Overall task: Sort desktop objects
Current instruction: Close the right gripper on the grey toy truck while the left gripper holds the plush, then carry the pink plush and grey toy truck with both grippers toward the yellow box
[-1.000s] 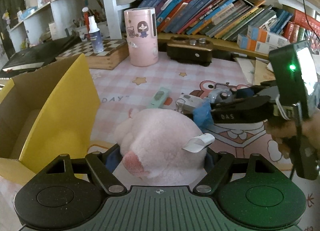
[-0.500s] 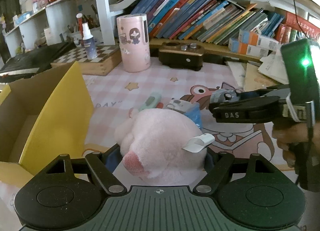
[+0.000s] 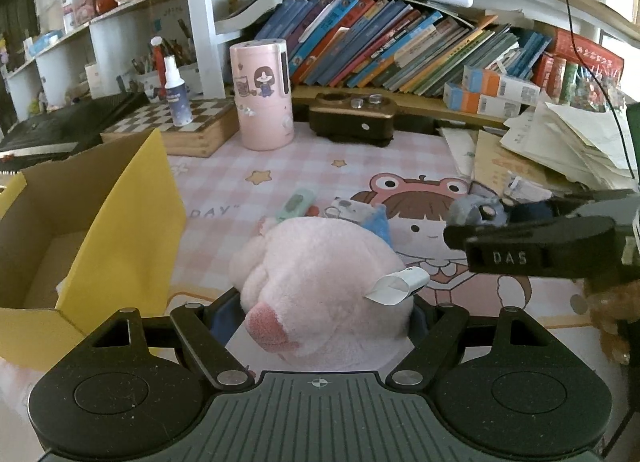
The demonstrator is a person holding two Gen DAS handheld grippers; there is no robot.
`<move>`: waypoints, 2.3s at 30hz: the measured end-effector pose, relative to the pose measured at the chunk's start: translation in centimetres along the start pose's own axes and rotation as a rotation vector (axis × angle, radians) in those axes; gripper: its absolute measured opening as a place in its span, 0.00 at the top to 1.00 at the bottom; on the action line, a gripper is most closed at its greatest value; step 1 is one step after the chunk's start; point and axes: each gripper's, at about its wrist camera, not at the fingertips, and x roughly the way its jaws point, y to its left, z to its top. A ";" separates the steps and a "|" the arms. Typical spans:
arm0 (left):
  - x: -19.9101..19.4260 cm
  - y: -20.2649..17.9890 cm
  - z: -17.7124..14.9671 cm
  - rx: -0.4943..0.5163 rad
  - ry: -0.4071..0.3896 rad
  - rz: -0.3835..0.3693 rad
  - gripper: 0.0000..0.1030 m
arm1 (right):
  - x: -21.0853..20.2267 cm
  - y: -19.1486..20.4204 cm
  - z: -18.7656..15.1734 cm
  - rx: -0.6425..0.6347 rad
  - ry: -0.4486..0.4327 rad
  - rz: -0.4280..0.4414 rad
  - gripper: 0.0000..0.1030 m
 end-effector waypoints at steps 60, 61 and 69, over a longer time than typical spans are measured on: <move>-15.1 19.0 -12.4 -0.049 -0.093 -0.045 0.22 | -12.3 26.0 -9.8 0.112 0.054 0.044 0.40; -15.3 19.4 -12.6 -0.056 -0.095 -0.039 0.22 | -12.1 26.4 -9.8 0.111 0.060 0.050 0.40; -16.9 22.8 -13.6 -0.108 -0.118 0.011 0.22 | -11.7 30.2 -9.3 0.062 0.070 0.102 0.40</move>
